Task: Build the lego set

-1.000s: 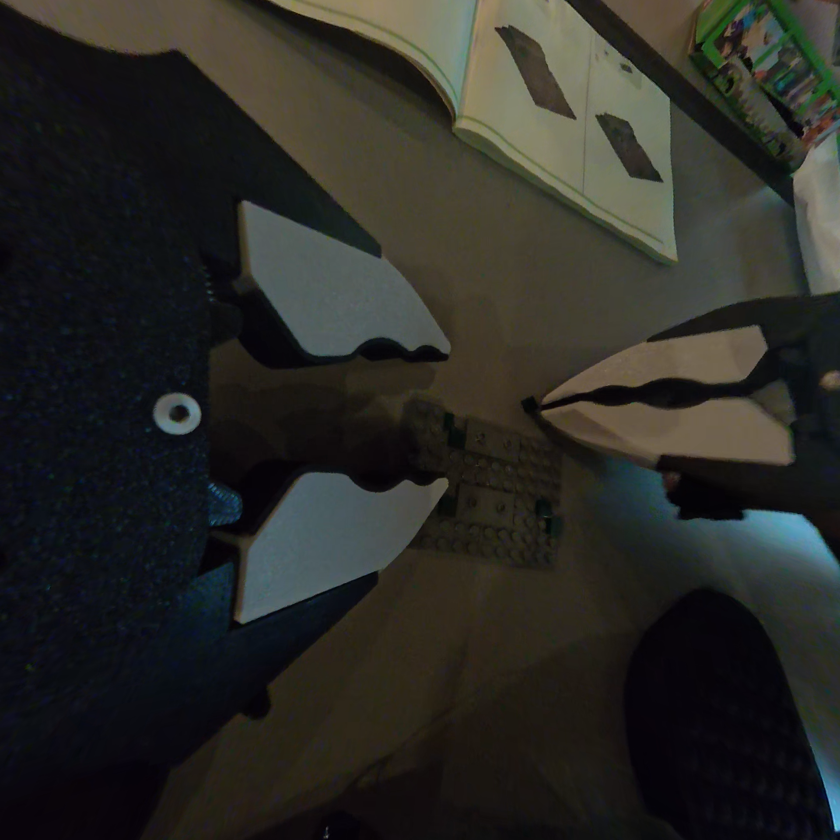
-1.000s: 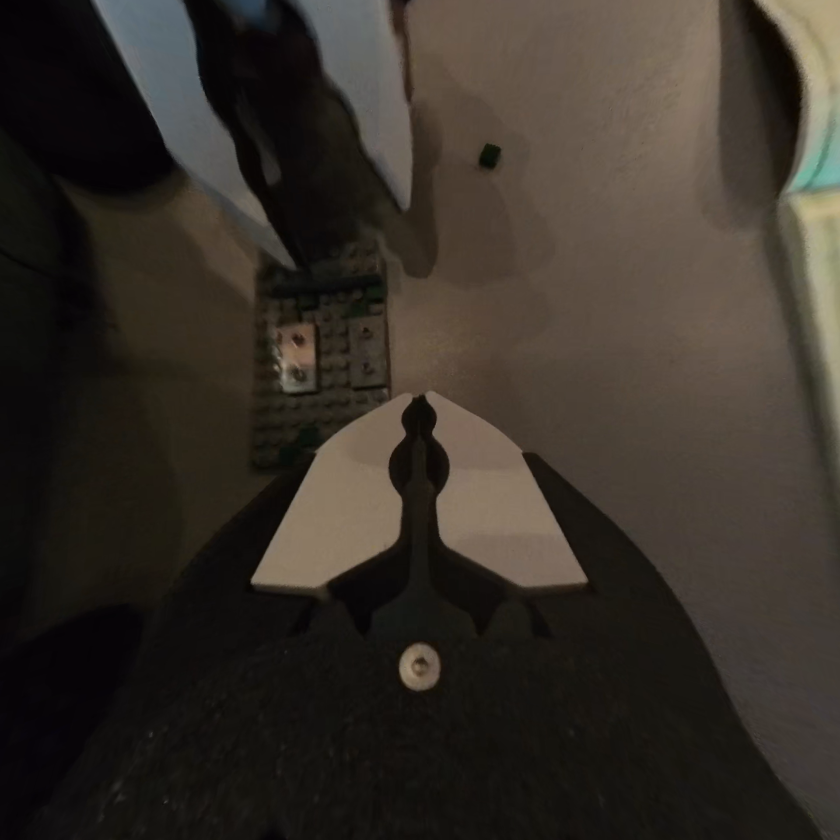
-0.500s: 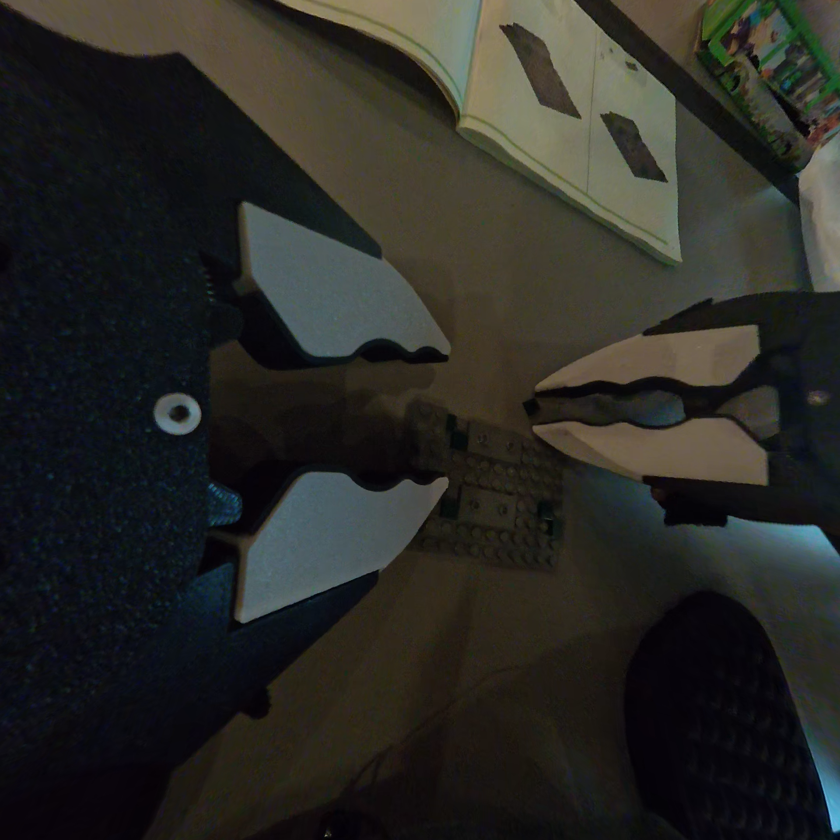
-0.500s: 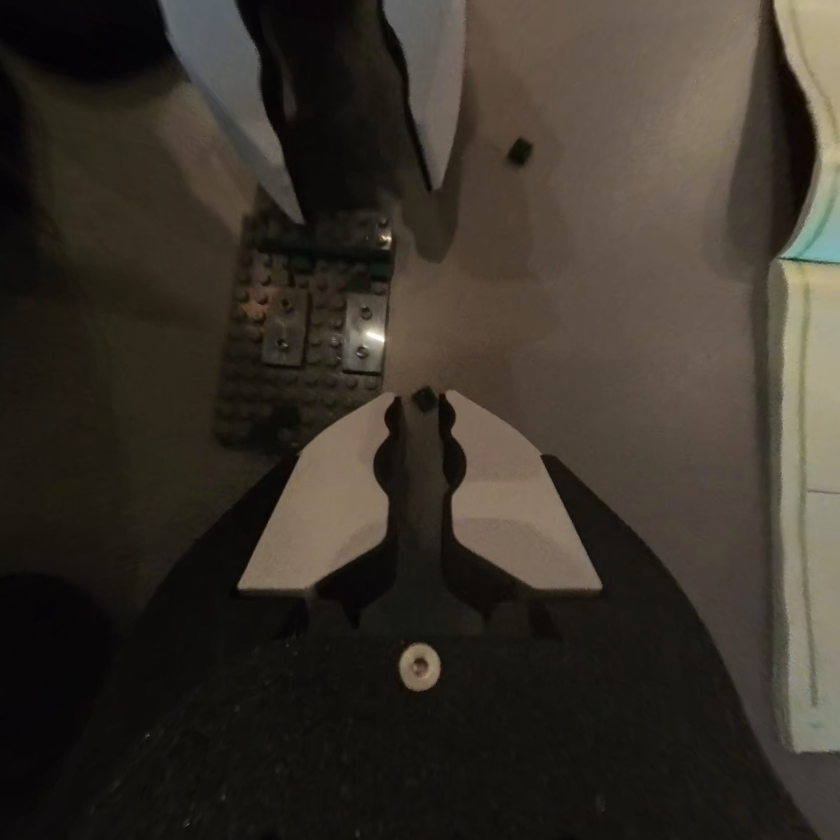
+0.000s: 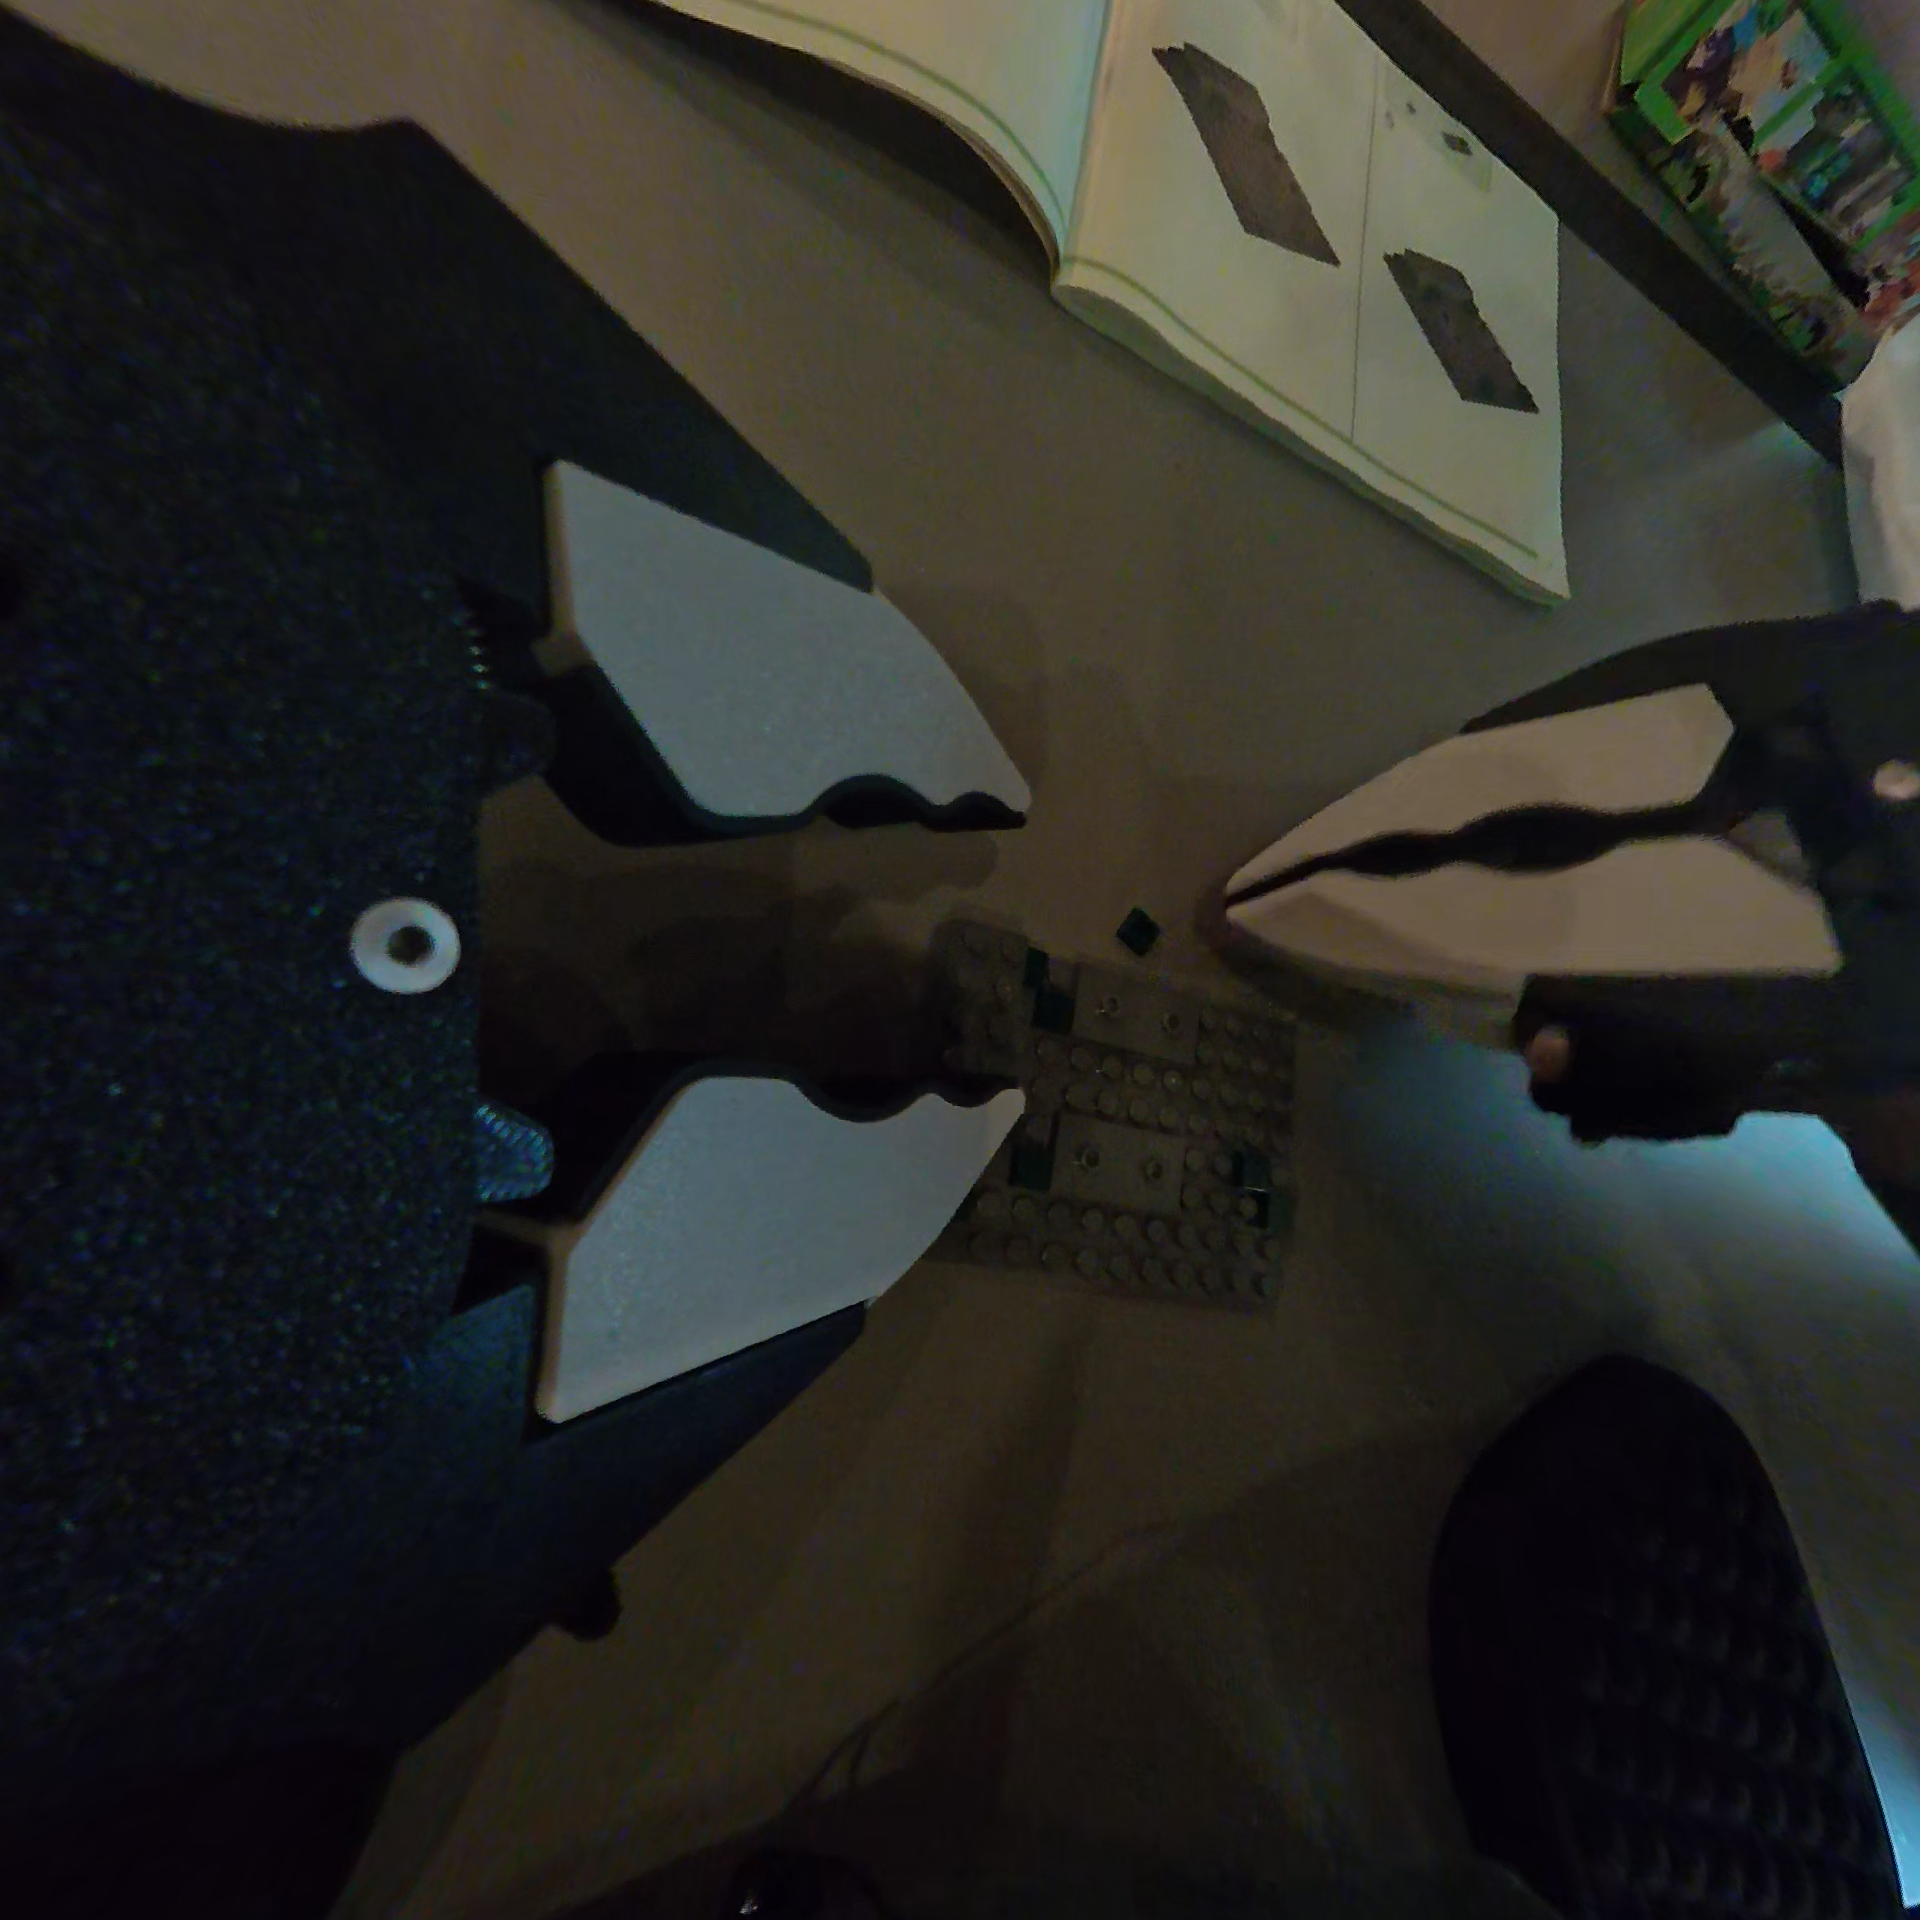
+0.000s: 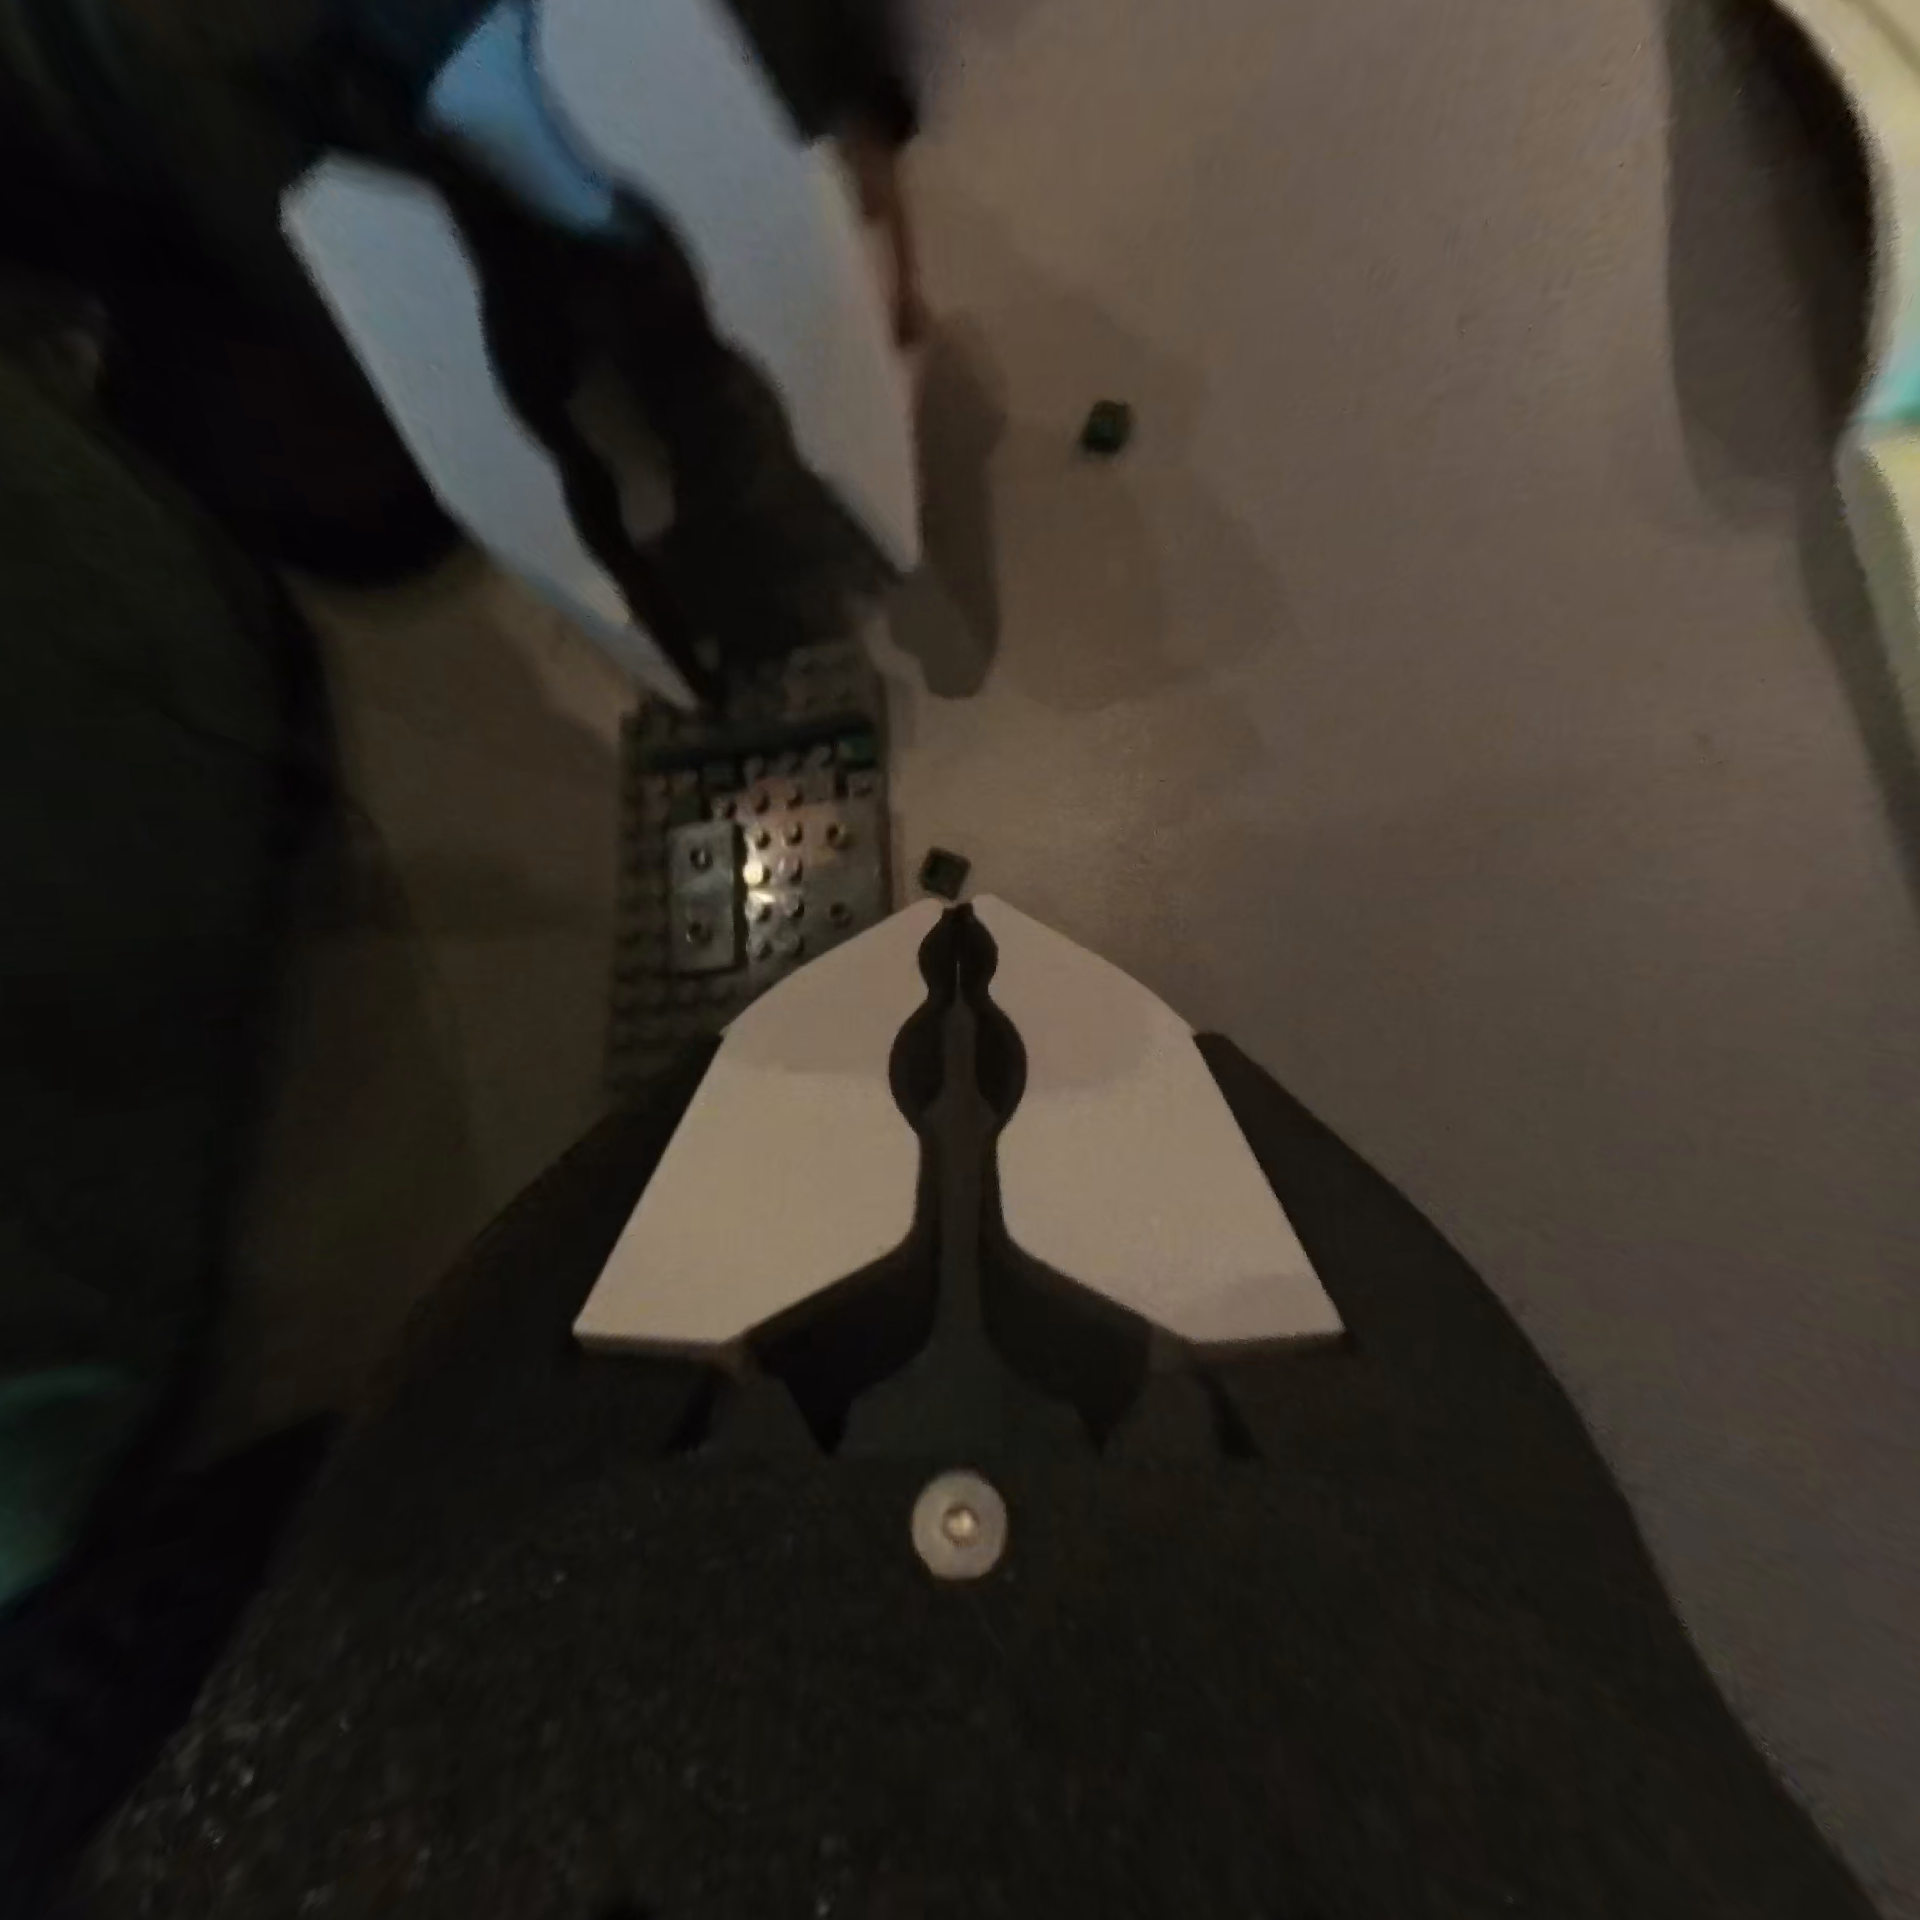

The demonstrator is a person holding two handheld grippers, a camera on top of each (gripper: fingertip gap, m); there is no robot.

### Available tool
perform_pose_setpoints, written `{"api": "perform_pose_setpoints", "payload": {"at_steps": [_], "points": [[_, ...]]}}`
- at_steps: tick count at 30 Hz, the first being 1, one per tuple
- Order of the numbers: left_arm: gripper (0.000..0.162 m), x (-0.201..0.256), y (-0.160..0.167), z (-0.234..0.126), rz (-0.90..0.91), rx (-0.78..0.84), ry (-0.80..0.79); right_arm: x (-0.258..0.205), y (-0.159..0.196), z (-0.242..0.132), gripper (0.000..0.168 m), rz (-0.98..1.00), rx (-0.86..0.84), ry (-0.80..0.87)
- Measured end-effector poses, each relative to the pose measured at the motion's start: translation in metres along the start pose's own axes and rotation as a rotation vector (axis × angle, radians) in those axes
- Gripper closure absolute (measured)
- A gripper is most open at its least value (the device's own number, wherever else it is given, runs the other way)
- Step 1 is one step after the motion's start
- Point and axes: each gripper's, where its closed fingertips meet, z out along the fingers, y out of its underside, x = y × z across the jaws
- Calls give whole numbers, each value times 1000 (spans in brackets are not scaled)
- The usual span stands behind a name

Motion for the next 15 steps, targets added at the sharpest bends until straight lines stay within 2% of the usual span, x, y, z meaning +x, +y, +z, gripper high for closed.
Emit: {"api": "perform_pose_setpoints", "payload": {"at_steps": [2,5,8,15], "points": [[118,0,0,0,2,-2,0,-1,-6,-4,168,17,41,-25],[118,0,0,0,4,-3,1,2,-2,0,168,-194,-9,49],[119,1,1,1,3,-7,3,-1,3,13,157,-359,-85,70],[119,0,1,-1,3,-4,-2,-3,0,23,160,-455,-118,31]]}}
